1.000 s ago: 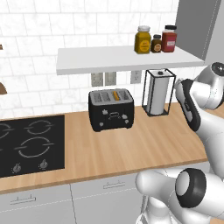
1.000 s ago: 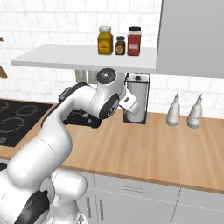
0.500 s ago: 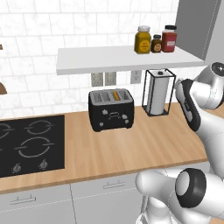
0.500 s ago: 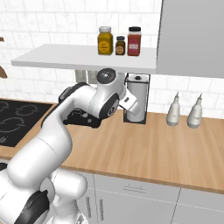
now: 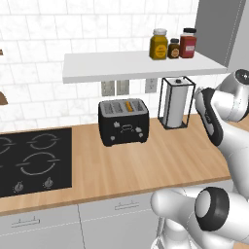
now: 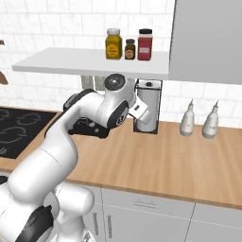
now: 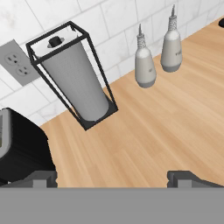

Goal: Start the toaster. Once the lever pops up, take the bread to the plate on the dining counter.

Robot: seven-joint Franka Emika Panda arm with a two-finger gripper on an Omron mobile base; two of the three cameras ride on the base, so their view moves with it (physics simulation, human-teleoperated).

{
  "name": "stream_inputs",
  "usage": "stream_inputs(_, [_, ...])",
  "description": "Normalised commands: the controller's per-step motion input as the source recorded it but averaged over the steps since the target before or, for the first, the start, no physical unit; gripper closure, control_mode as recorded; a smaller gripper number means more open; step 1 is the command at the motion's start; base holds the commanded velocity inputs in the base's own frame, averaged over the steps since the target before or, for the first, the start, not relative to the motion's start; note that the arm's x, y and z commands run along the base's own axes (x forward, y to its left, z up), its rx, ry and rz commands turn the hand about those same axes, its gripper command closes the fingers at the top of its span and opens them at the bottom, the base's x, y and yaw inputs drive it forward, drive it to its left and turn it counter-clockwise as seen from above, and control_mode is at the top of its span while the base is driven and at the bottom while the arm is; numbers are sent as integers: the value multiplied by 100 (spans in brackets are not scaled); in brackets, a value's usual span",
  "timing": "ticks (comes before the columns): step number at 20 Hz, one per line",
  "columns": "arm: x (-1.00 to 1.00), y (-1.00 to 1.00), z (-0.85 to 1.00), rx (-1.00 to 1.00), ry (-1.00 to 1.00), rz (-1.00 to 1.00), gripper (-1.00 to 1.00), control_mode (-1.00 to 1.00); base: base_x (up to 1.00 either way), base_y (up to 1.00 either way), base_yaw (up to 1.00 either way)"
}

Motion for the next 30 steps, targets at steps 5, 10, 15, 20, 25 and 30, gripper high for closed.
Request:
stream_inputs(5, [0, 0, 0, 0, 0, 0, -100, -100, 0, 0, 0])
stream_inputs(10, [0, 0, 0, 0, 0, 0, -100, -100, 0, 0, 0])
stream_inputs(15, [0, 0, 0, 0, 0, 0, -100, -100, 0, 0, 0])
stream_inputs(20, [0, 0, 0, 0, 0, 0, -100, -100, 0, 0, 0])
stream_inputs(25, [0, 0, 0, 0, 0, 0, -100, -100, 0, 0, 0])
stream_inputs(30, [0, 0, 0, 0, 0, 0, -100, -100, 0, 0, 0])
